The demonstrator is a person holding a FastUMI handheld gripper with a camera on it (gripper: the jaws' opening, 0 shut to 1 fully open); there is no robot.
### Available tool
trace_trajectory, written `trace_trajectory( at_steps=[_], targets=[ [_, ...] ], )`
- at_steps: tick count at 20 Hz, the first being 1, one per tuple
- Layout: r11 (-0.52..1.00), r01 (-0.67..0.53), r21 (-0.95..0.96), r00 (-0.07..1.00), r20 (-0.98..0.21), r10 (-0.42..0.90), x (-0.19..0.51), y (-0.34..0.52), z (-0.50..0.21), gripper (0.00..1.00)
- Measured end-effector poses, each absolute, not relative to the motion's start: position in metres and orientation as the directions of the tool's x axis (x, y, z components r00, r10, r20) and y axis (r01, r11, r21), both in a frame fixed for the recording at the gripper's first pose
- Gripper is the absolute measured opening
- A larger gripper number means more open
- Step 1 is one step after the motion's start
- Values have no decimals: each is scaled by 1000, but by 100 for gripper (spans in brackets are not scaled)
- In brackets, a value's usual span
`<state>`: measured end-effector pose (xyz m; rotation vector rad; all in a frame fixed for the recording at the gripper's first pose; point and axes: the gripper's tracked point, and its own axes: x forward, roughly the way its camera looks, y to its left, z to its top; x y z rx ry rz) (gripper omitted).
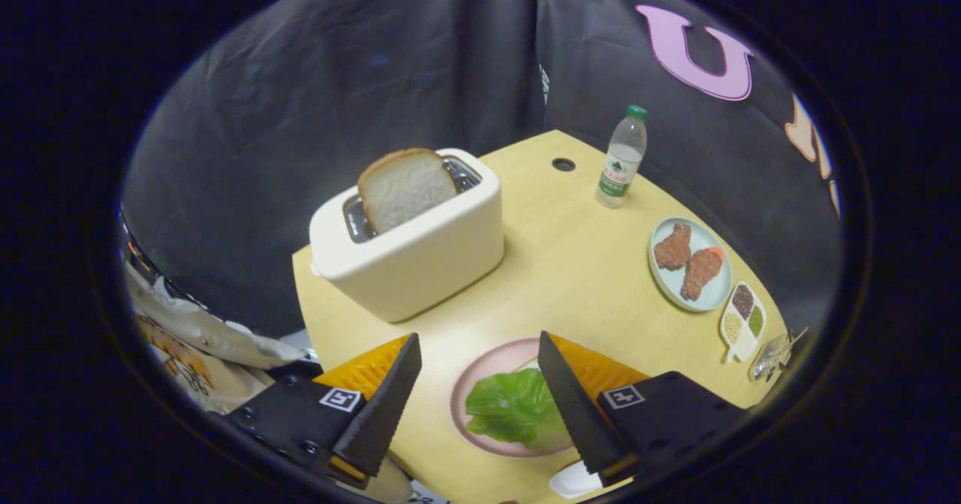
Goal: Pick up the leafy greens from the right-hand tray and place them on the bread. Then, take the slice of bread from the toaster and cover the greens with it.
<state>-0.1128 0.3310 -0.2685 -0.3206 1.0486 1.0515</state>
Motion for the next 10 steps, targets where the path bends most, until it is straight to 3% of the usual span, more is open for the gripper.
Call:
trace_trajectory(
  at_steps=[10],
  targets=[
    [544,-738,400,87,-742,664,-122,428,-227,99]
  ],
)
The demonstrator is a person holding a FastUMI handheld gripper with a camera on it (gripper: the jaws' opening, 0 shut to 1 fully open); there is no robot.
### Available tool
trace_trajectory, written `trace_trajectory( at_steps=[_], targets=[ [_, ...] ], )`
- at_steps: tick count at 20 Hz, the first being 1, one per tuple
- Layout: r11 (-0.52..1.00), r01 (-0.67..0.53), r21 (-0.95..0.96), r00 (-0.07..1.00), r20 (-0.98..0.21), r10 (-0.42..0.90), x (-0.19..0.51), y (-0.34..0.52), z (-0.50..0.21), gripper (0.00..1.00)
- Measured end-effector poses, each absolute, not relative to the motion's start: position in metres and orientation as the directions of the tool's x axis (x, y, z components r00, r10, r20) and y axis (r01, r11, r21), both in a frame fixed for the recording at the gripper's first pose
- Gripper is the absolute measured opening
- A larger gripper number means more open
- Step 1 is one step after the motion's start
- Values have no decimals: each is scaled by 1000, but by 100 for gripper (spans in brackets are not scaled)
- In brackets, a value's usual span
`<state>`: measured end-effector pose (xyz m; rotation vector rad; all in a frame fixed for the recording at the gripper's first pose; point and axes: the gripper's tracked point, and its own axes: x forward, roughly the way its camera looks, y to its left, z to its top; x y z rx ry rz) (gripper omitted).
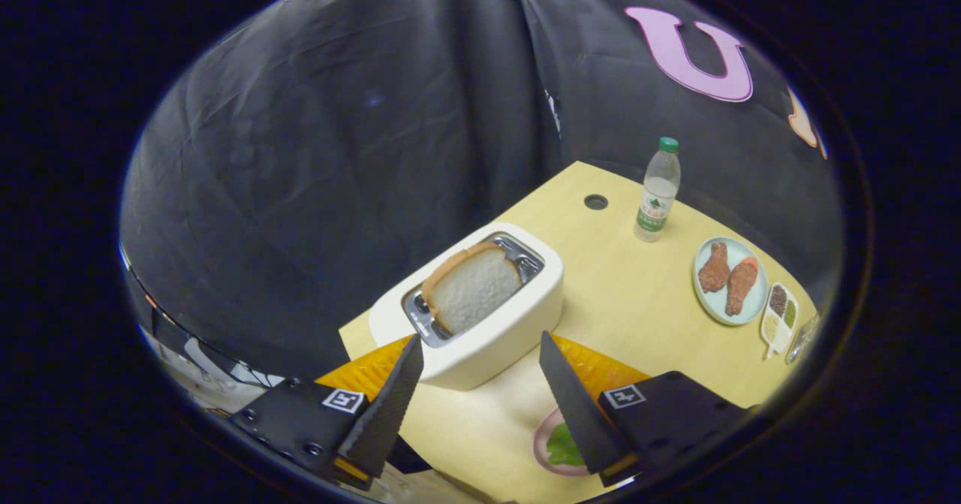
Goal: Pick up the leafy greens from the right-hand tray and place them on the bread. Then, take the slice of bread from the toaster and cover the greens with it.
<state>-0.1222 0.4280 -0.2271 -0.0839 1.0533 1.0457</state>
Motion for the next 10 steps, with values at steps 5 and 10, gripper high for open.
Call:
trace_trajectory(
  at_steps=[5,10],
  targets=[
    [609,-648,458,112,-734,670,-115,462,-225,99],
    [667,-590,454,149,-751,643,-105,482,-242,98]
  ],
)
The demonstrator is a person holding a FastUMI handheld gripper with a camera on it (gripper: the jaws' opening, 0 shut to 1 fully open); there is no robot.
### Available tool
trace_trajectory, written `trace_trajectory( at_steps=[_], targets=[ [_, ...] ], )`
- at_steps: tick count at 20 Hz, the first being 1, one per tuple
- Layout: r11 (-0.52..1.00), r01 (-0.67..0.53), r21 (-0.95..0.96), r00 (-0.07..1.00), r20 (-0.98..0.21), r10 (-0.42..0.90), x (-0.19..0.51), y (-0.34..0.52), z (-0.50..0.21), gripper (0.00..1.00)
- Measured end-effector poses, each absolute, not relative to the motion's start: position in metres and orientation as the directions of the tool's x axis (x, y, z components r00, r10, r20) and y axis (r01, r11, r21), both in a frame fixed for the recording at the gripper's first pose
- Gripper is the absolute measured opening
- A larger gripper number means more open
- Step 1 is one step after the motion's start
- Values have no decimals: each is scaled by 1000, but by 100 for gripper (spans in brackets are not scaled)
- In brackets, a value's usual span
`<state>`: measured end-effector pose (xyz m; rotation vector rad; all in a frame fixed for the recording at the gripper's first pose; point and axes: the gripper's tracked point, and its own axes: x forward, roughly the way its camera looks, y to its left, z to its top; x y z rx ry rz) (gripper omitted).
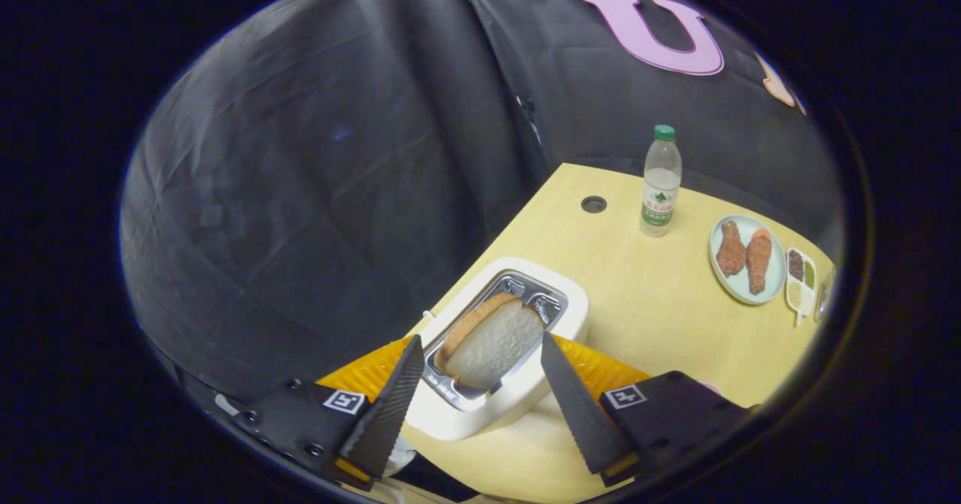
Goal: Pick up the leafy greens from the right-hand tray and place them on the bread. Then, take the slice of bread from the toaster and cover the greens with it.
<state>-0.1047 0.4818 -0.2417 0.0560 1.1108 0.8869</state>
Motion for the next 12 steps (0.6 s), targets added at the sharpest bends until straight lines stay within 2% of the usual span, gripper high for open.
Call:
trace_trajectory(
  at_steps=[4,10,12],
  targets=[
    [702,-569,429,167,-775,609,-103,498,-257,97],
    [711,-597,372,160,-813,560,-106,502,-280,96],
    [713,-604,357,144,-830,539,-110,496,-282,79]
  ],
)
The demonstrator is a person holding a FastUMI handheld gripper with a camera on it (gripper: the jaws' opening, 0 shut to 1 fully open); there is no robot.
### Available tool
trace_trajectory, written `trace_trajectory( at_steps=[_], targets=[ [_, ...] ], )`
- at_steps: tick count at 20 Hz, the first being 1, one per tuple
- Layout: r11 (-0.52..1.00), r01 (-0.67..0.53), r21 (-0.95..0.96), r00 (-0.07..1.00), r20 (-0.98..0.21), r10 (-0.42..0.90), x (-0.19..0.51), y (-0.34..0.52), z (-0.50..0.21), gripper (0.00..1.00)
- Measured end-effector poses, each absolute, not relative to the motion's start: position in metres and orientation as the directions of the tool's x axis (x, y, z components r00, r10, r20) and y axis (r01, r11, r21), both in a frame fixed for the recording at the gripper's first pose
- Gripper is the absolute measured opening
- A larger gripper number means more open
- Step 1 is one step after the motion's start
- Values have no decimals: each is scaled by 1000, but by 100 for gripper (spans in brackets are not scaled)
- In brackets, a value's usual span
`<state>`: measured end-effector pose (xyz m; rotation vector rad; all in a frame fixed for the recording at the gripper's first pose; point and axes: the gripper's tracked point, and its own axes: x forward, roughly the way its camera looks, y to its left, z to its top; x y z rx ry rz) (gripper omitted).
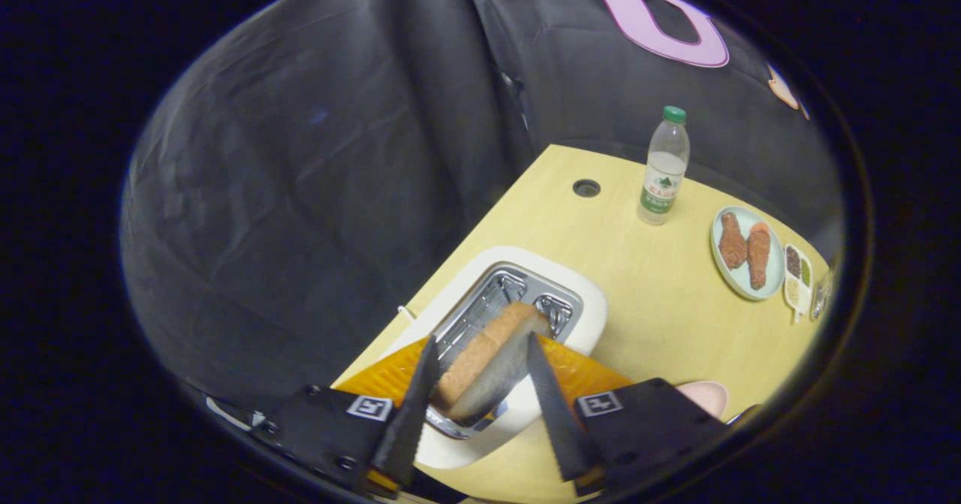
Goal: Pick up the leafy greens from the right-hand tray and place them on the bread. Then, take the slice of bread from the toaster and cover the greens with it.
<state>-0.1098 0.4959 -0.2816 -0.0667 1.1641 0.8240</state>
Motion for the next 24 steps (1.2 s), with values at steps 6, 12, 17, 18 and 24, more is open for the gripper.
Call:
trace_trajectory(
  at_steps=[6,12,17,18,24],
  targets=[
    [705,-581,407,100,-824,558,-111,481,-276,28],
    [706,-480,520,117,-760,639,-98,462,-248,7],
    [684,-415,599,142,-701,699,-87,441,-226,7],
    [674,-404,618,144,-685,714,-84,435,-223,7],
    [682,-366,633,191,-667,720,-72,384,-215,7]
  ],
)
